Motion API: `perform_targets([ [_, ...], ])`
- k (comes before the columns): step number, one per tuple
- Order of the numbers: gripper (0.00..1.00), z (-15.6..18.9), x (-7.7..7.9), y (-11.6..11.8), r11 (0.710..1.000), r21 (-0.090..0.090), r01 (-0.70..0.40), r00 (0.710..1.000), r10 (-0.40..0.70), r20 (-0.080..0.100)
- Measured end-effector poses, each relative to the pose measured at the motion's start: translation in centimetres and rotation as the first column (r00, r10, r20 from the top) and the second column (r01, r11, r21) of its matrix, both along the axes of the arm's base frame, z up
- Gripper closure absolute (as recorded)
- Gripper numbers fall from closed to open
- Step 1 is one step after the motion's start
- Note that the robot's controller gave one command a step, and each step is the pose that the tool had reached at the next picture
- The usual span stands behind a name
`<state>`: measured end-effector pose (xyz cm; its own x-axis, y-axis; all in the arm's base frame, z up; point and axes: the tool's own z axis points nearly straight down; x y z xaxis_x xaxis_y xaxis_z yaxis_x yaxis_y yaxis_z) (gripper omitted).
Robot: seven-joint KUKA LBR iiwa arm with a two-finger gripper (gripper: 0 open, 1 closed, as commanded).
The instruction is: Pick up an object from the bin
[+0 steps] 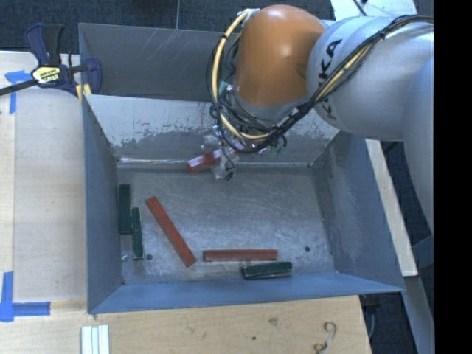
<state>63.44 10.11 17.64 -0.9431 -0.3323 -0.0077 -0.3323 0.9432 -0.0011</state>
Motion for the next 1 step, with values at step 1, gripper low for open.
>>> perform_targets([
  [1,1.00,1.20,0.13,-0.02,1.000,0.000,0.003,1.000,-0.003,-0.001],
])
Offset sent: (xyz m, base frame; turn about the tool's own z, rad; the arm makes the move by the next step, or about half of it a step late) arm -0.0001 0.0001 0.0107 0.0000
